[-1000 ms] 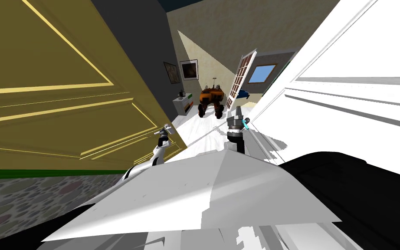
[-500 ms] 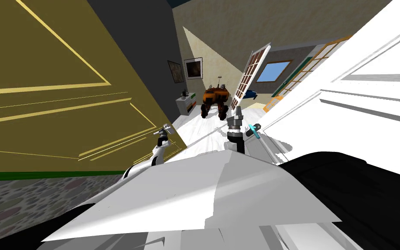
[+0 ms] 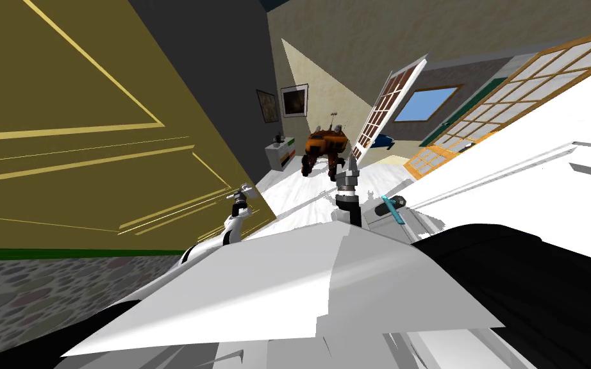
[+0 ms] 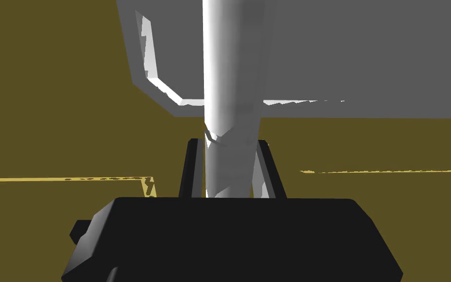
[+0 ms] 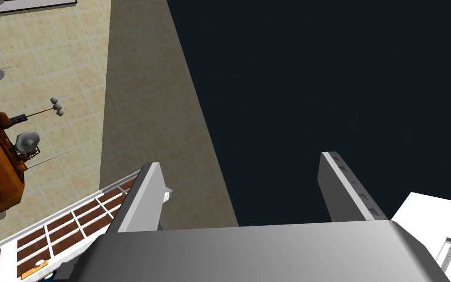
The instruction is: Push the door open
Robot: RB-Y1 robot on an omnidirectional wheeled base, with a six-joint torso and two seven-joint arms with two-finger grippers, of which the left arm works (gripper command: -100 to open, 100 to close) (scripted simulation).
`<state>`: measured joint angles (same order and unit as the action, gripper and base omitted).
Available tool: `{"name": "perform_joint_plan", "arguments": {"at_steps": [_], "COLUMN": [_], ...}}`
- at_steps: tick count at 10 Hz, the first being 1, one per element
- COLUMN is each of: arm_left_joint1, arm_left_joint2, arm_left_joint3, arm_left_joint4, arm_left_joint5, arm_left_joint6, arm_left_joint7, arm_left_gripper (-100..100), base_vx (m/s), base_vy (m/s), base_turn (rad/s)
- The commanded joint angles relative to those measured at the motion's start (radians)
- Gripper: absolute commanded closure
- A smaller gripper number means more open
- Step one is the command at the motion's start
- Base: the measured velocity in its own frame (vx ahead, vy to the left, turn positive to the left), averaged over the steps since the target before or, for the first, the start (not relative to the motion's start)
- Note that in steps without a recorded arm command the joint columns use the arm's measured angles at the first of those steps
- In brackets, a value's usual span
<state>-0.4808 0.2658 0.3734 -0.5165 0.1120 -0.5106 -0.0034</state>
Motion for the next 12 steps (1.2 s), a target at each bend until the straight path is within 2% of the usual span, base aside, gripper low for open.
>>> {"name": "perform_joint_plan", "arguments": {"at_steps": [1,11,12], "arm_left_joint1": [-0.013,-0.036,-0.028], "arm_left_joint2": [0.014,0.026,0.022], "arm_left_joint3": [0.02,0.064,0.061], "arm_left_joint4": [0.021,0.07,0.061], "arm_left_joint5": [-0.009,-0.056,-0.054], "arm_left_joint6": [-0.013,-0.034,-0.023], "arm_left_joint7": [0.002,0.026,0.024], "arm_left_gripper": [100,100,100], "base_vx": [0.125,0.17,0.074], "base_vy": [-0.049,-0.078,-0.024], "base_turn": [0.124,0.126,0.043]}}
